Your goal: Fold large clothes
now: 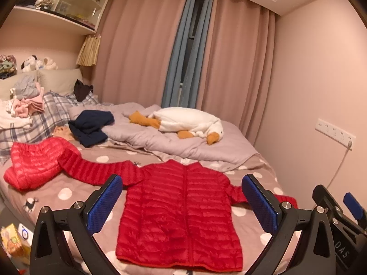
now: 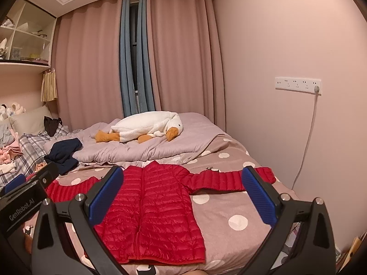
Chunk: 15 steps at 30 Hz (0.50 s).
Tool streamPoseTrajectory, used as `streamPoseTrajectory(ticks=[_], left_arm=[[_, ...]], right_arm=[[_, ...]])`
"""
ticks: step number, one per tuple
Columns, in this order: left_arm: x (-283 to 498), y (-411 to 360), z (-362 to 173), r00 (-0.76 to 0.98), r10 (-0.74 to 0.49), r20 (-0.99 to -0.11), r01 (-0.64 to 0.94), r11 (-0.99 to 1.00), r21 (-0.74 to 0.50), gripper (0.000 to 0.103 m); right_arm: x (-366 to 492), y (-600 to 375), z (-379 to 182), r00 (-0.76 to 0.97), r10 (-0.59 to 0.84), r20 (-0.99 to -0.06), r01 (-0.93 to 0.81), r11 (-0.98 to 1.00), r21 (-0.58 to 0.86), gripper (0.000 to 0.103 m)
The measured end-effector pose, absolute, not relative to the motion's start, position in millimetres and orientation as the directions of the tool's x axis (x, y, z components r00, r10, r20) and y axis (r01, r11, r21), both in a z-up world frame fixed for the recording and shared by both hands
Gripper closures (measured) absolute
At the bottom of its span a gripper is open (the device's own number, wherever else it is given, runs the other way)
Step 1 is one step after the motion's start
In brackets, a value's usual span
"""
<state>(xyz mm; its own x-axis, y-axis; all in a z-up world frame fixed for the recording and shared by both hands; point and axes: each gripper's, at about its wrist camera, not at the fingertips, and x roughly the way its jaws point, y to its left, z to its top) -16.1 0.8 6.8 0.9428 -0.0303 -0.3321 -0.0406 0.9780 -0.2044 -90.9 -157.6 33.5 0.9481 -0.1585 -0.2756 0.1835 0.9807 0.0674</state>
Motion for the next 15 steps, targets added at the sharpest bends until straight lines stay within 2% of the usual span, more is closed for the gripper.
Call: streamPoseTrajectory(ticks=[15], left_arm=[[-14.1, 2.8, 3.2, 0.938, 0.031, -0.345, -0.108, 0.973, -0.206, 0.0]], right_arm=[[-90.1, -156.0, 30.0, 0.947, -0.162, -0.277, 0.187, 0.98, 0.065, 0.0]])
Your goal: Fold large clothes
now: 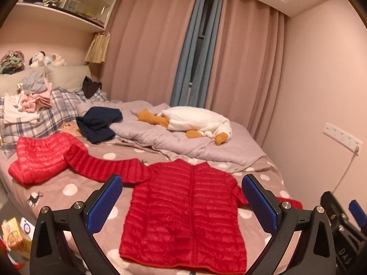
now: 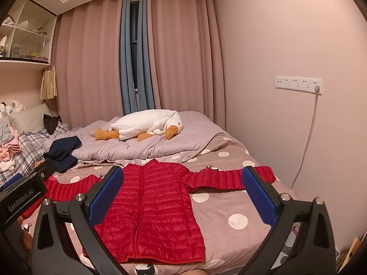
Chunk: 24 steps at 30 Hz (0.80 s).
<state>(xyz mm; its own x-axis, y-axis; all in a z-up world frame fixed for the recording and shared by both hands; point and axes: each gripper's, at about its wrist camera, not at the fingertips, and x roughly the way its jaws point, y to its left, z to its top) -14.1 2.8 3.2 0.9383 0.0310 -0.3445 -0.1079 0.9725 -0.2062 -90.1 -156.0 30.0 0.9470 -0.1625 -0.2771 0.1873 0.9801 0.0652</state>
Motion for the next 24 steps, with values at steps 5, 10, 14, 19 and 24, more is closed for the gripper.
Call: streamPoseTrajectory(ticks=[5, 10, 14, 19, 24], left_arm=[[-14.5, 0.0, 1.7, 0.938, 0.037, -0.345, -0.107, 0.977, -0.186, 0.0], [-16.8, -1.1, 2.6, 0.94, 0.045, -0.338, -0.111, 0.977, -0.18, 0.0], [-14.7, -2.9, 1.7, 0.937, 0.028, -0.347, -0.098, 0.978, -0.187, 0.0], [-14.8, -4.5, 1.5, 0.937, 0.025, -0.348, -0.092, 0.98, -0.178, 0.0], [-13.9, -4.8, 1.5, 0.936, 0.028, -0.35, -0.096, 0.979, -0.179, 0.0]], right_arm=[[-90.4, -157.6, 29.0, 0.946, -0.173, -0.276, 0.201, 0.977, 0.075, 0.0], [-88.9, -158.4, 27.0, 0.943, -0.179, -0.281, 0.206, 0.976, 0.069, 0.0], [-87.8, -158.4, 26.8, 0.94, -0.18, -0.289, 0.208, 0.976, 0.069, 0.0], [-87.4, -158.1, 25.5, 0.937, -0.187, -0.294, 0.213, 0.975, 0.061, 0.0], [-87.1, -158.9, 24.6, 0.936, -0.189, -0.297, 0.217, 0.974, 0.063, 0.0]])
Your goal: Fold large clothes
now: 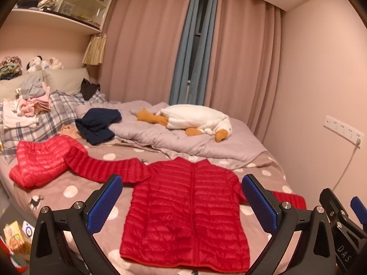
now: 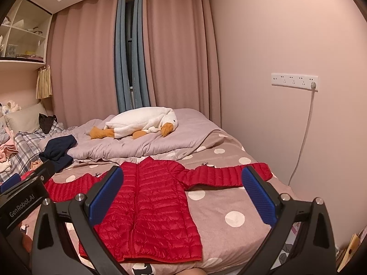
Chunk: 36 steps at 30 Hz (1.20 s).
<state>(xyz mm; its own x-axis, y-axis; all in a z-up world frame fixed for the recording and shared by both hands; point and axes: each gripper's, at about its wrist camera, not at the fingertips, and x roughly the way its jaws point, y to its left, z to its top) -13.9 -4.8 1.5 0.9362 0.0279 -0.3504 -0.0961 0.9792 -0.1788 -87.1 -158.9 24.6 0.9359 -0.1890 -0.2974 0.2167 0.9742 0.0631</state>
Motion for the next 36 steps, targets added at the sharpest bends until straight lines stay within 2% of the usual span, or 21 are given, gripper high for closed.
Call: streamPoseTrajectory(ticks=[19, 29, 36], left_arm=[[-11.4, -4.0, -0.3, 0.938, 0.031, -0.345, -0.097, 0.98, -0.175, 0.0], [-3.0, 0.1, -6.2, 0.935, 0.077, -0.347, -0.132, 0.982, -0.136, 0.0], [35.2, 33.3, -11.1, 0.944, -0.013, -0.329, -0.053, 0.98, -0.191, 0.0]], right_arm=[[-84.1, -157.1, 23.9, 0.941, -0.18, -0.287, 0.205, 0.977, 0.06, 0.0], [-75.3, -154.9, 18.9, 0.939, -0.168, -0.3, 0.196, 0.979, 0.063, 0.0], [-52.1, -169.7, 9.7, 0.948, -0.096, -0.304, 0.135, 0.985, 0.11, 0.0]])
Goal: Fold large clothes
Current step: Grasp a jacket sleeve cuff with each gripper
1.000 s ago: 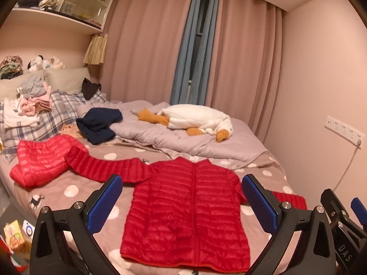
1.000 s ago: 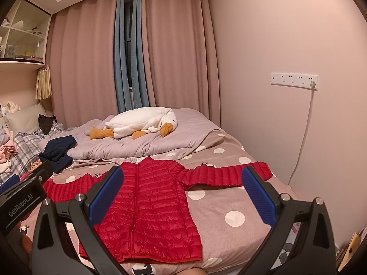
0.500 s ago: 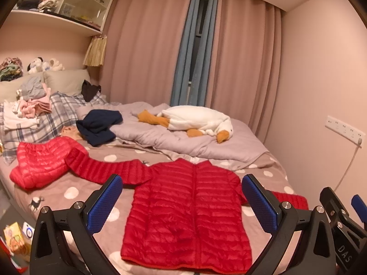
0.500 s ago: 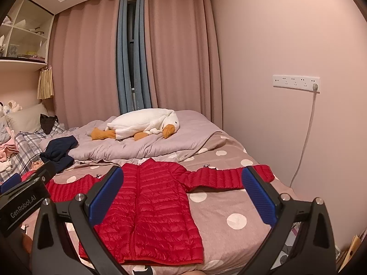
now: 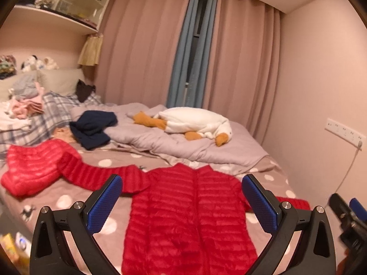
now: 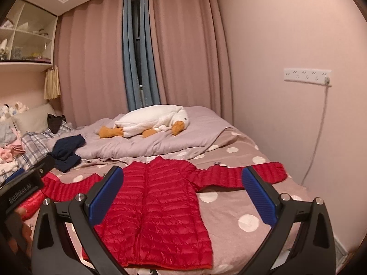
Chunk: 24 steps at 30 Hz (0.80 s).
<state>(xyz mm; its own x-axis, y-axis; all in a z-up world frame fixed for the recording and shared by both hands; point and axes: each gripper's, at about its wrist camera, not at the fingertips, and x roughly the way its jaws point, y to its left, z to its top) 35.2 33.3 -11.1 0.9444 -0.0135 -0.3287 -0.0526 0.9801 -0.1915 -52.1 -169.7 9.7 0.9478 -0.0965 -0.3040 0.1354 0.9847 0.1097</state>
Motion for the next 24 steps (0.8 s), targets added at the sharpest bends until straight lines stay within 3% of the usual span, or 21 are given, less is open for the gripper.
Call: streamPoseTrajectory(ticks=[4, 9, 13, 15, 16, 18, 20, 24], left_arm=[[90.3, 82.2, -30.7, 0.924, 0.078, -0.374, -0.155, 0.971, -0.181, 0.0], [156.6, 162.4, -80.2, 0.853, 0.246, -0.46, -0.359, 0.917, -0.175, 0.006], [197.6, 246.1, -130.5, 0.846, 0.216, -0.487, -0.418, 0.836, -0.356, 0.007], [219.5, 286.2, -161.4, 0.81, 0.2, -0.552, -0.48, 0.766, -0.428, 0.009], [231.7, 304.8, -179.7, 0.778, 0.196, -0.596, -0.518, 0.737, -0.434, 0.011], [252.9, 337.3, -220.6, 0.686, 0.188, -0.703, -0.606, 0.683, -0.408, 0.032], [258.4, 358.9, -252.2, 0.643, 0.154, -0.75, -0.655, 0.618, -0.435, 0.033], [254.2, 378.8, -297.9, 0.642, 0.11, -0.758, -0.685, 0.527, -0.503, 0.033]], right_arm=[[-4.2, -210.5, -0.8, 0.933, -0.112, -0.343, 0.163, 0.979, 0.123, 0.0], [70.9, -282.3, -31.7, 0.828, -0.329, -0.454, 0.386, 0.922, 0.037, 0.0], [126.3, -363.0, -76.0, 0.719, -0.408, -0.562, 0.521, 0.852, 0.048, 0.0], [141.6, -395.2, -96.8, 0.667, -0.42, -0.615, 0.578, 0.813, 0.072, 0.0], [149.3, -416.4, -113.5, 0.632, -0.421, -0.651, 0.614, 0.784, 0.089, 0.001], [155.8, -446.2, -142.4, 0.575, -0.406, -0.71, 0.666, 0.736, 0.119, 0.002], [155.1, -472.5, -176.0, 0.497, -0.391, -0.774, 0.735, 0.665, 0.136, 0.012], [140.2, -509.3, -235.2, 0.433, -0.331, -0.838, 0.825, 0.521, 0.22, 0.012]])
